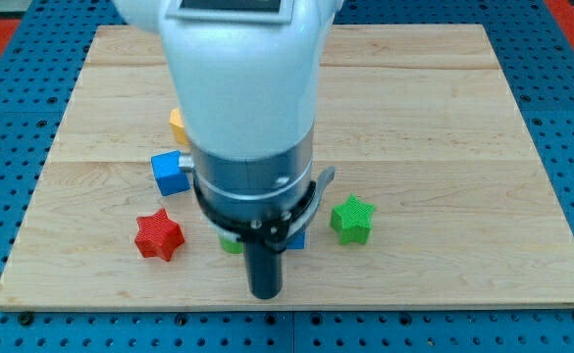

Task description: Place the green circle right to the blue cube

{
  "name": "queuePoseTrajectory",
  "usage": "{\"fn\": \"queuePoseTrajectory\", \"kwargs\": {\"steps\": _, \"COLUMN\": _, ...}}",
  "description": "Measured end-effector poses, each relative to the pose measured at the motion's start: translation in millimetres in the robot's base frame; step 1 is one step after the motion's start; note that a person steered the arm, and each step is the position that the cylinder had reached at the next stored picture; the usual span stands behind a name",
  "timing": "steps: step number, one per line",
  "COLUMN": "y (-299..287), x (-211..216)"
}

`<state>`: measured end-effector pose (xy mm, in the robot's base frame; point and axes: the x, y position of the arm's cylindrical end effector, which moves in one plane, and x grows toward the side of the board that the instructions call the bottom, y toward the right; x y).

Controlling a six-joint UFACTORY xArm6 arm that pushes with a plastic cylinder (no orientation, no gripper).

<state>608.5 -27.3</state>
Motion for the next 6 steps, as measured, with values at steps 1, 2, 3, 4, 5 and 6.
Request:
{"fn": "queuePoseTrajectory", "kwargs": {"steps": 1, "y": -9.9, "x": -39.6}}
{"fn": "queuePoseTrajectory", "kwargs": {"steps": 2, "y": -6.6, "x": -71.5}}
{"fn": "queuePoseTrajectory", "kwargs": {"steps": 3, "y": -8.1, "x": -50.8}}
{"fn": "queuePoseTrajectory", "kwargs": {"steps": 4, "y": -53.1, "x": -65.2}}
{"fn": "queuePoseTrajectory", "kwargs": {"steps": 5, "y": -53.1, "x": -108.4}}
{"fn": "queuePoseTrajectory", "kwargs": {"steps": 6, "y": -72.8, "x": -89.0}}
